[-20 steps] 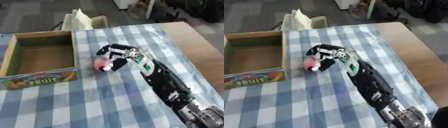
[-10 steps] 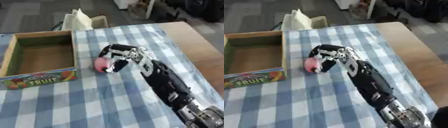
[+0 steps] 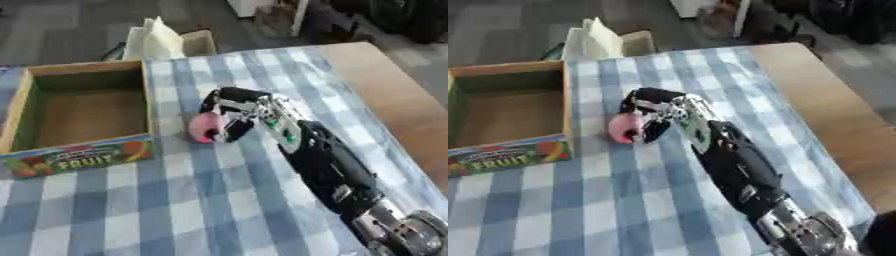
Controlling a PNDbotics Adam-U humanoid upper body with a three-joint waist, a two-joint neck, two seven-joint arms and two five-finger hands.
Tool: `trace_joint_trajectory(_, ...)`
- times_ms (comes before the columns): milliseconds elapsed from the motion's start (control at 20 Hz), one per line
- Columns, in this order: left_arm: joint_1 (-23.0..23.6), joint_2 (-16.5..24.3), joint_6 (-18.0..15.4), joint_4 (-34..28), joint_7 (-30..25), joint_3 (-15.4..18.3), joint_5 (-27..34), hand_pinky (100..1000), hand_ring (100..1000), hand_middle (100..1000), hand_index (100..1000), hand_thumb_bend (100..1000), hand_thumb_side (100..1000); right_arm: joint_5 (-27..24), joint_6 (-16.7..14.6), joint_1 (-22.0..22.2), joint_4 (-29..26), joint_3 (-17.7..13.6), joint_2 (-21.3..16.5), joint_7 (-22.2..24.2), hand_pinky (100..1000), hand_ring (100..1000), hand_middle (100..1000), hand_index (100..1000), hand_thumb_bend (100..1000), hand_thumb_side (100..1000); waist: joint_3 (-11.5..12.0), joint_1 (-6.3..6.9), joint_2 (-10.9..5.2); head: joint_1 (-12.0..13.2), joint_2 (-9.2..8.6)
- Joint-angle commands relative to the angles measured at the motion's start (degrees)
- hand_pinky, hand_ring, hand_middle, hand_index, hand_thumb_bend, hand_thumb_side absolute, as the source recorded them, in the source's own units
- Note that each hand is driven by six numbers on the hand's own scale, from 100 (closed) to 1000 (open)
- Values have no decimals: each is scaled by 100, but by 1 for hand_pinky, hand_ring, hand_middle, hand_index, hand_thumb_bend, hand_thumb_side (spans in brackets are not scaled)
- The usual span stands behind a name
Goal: Pick up objects on the table and place them in the box.
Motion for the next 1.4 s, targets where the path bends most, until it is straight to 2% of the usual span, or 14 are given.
trace_joint_trajectory(50, -43, 89, -12, -64, -9, 21, -25, 691, 489, 520, 556, 100, 865, 137, 24, -107, -33, -26, -77, -249, 567, 704, 416, 502, 100, 100, 5, 19, -115, -16, 20)
trace_joint_trajectory(200, -47, 88, -13, -66, -9, 21, -23, 691, 489, 520, 556, 100, 864, 151, 17, -136, -69, -30, -74, -431, 551, 686, 381, 467, 100, 100, 4, 17, -118, -14, 19)
trace_joint_trajectory(500, -47, 90, -16, -68, -10, 20, -18, 691, 489, 520, 557, 100, 863, 15, 31, -279, -323, -89, -53, -626, 542, 682, 375, 462, 100, 100, 0, 31, -132, -13, 18)
trace_joint_trajectory(800, -46, 75, -17, -63, -26, 3, -12, 691, 489, 520, 557, 100, 862, -18, 61, -709, -502, -94, 117, -755, 540, 675, 375, 461, 111, 100, 9, 46, -153, -36, 24)
trace_joint_trajectory(1150, -72, 52, -20, -68, -45, -18, -2, 692, 489, 521, 557, 100, 863, 464, 78, -1306, 17, -140, 543, -915, 541, 673, 379, 465, 127, 100, 101, 69, -139, -87, -16)
trace_joint_trajectory(1400, -146, 26, -20, -81, -82, -56, 5, 692, 489, 521, 557, 100, 863, 830, 95, -1616, 457, -255, 993, -1048, 540, 680, 393, 480, 115, 100, 219, 71, -70, -173, -94)
